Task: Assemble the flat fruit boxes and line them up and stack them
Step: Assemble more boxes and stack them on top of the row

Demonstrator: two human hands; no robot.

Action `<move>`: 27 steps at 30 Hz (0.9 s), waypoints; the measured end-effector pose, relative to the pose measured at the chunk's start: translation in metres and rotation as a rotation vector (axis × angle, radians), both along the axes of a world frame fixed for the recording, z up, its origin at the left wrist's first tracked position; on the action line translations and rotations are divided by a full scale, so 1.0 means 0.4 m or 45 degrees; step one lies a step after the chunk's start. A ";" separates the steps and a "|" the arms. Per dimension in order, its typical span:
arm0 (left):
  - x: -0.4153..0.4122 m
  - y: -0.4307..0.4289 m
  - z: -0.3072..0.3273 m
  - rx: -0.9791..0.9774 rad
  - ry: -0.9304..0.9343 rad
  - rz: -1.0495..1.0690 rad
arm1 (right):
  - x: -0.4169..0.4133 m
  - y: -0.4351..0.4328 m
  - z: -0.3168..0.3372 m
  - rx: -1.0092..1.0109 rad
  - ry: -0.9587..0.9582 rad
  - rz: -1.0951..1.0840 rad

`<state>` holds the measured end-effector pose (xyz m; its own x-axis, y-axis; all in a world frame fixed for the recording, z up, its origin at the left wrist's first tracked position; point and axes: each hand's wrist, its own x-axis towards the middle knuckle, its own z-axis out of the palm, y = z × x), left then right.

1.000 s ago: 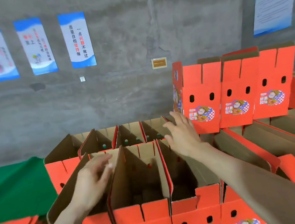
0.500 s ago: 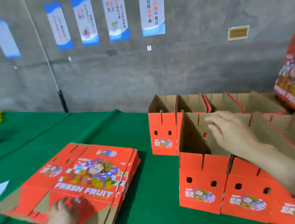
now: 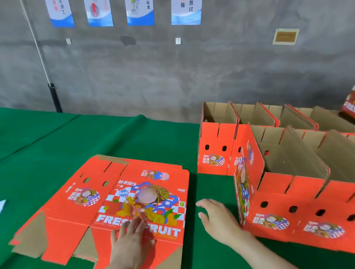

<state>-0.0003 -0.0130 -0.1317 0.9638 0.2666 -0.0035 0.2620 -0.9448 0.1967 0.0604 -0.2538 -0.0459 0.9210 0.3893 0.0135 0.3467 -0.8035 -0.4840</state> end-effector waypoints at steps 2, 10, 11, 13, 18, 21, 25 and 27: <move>-0.015 -0.007 -0.003 -0.049 -0.100 0.017 | 0.006 -0.006 -0.033 -0.003 0.134 -0.123; -0.033 -0.044 -0.007 -0.033 0.204 -0.097 | -0.043 0.060 -0.136 0.517 0.868 -0.563; -0.039 -0.047 0.011 -0.107 0.196 -0.116 | -0.044 0.066 -0.128 0.619 0.851 -0.628; -0.053 -0.038 0.062 -0.270 0.107 -0.162 | -0.030 0.067 -0.098 0.758 0.780 -0.702; -0.099 0.011 0.274 -0.369 -0.240 -0.451 | 0.014 0.040 0.075 1.081 0.748 -0.732; -0.124 0.021 0.435 -0.483 -0.458 -0.642 | 0.036 -0.003 0.175 1.452 0.909 -0.863; -0.129 0.007 0.591 -0.393 -0.536 -0.926 | 0.007 -0.080 0.211 1.543 1.074 -0.768; -0.105 -0.014 0.635 -0.145 -0.598 -1.014 | -0.013 -0.108 0.203 1.748 1.172 -0.788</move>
